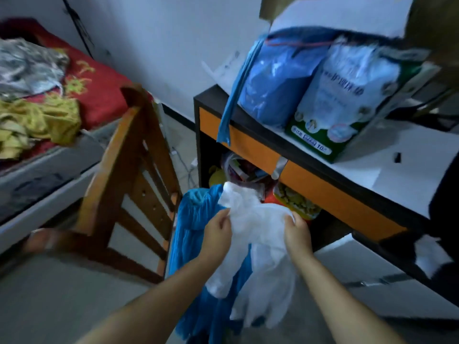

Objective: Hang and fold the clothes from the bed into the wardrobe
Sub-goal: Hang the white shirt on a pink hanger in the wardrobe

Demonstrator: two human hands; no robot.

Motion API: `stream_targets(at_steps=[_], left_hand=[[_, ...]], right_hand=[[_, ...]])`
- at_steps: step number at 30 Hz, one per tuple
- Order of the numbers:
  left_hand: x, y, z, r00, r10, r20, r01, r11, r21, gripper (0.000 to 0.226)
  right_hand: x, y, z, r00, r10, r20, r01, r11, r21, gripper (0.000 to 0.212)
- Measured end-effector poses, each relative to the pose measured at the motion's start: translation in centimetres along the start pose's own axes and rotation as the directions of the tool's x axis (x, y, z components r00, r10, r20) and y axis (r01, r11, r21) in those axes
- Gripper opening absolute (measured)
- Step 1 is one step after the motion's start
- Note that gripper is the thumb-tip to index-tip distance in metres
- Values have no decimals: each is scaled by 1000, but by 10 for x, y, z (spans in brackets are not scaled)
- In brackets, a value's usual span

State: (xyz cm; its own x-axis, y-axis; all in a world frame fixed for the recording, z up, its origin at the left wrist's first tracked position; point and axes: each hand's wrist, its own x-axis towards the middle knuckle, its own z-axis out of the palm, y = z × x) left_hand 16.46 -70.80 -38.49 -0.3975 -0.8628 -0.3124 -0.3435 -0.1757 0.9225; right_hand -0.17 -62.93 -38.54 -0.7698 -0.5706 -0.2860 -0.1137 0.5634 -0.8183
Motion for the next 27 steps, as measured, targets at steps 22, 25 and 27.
stream_targets(at_steps=[22,25,27], left_hand=[[-296,59,-206,923,384,-10,-344,837,425,103],[-322,61,-257,896,433,-99,-403,887,225,82],[-343,66,-292,902,400,-163,-410,912,-27,22]], right_hand=[[-367,-298,-102,487,-660,572,359,748,558,26],[-416,-314,-74,313,-656,687,330,753,569,28],[-443,-319,-50,297,-642,707,321,764,559,28]])
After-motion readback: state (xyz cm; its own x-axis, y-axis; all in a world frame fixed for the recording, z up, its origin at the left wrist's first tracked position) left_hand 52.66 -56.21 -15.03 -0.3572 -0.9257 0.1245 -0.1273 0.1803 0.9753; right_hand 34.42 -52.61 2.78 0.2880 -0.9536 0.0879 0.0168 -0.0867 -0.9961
